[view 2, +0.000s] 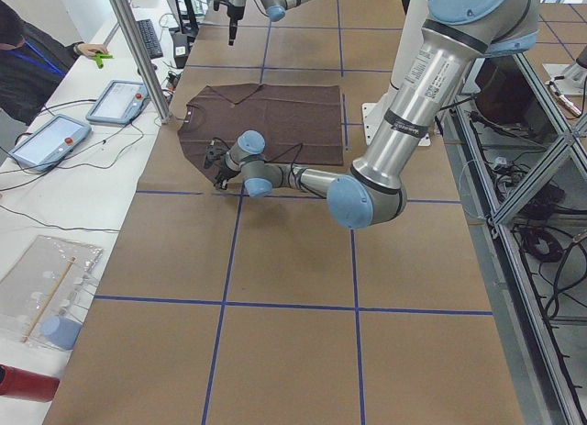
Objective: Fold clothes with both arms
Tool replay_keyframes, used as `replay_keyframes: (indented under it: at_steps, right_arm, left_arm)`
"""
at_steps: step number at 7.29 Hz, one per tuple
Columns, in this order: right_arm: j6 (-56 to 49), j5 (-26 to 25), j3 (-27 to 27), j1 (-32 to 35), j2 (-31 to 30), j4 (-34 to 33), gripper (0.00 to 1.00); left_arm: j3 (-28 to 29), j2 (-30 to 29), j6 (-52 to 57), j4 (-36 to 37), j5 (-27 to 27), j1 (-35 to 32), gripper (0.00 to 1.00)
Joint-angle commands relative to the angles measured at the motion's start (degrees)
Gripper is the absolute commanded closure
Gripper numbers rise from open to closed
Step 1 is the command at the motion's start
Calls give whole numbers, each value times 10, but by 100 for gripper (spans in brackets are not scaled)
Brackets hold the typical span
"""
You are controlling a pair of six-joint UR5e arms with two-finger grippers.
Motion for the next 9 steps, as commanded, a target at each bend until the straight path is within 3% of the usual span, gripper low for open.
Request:
replay_keyframes:
  at_steps: [1, 3, 4, 5, 9]
  right_arm:
    - [0, 0, 0, 0, 0, 0, 0]
    - [0, 0, 0, 0, -1, 0, 0]
    - [0, -1, 0, 0, -1, 0, 0]
    - [0, -1, 0, 0, -1, 0, 0]
    - [0, -1, 0, 0, -2, 0, 0]
  left_arm:
    - [3, 1, 0, 0, 0, 0, 62]
    - [4, 0, 0, 0, 0, 1, 62]
    - [4, -1, -1, -2, 0, 1, 72]
    - [4, -2, -1, -3, 0, 1, 98]
    - [-4, -16, -6, 3, -1, 3, 100]
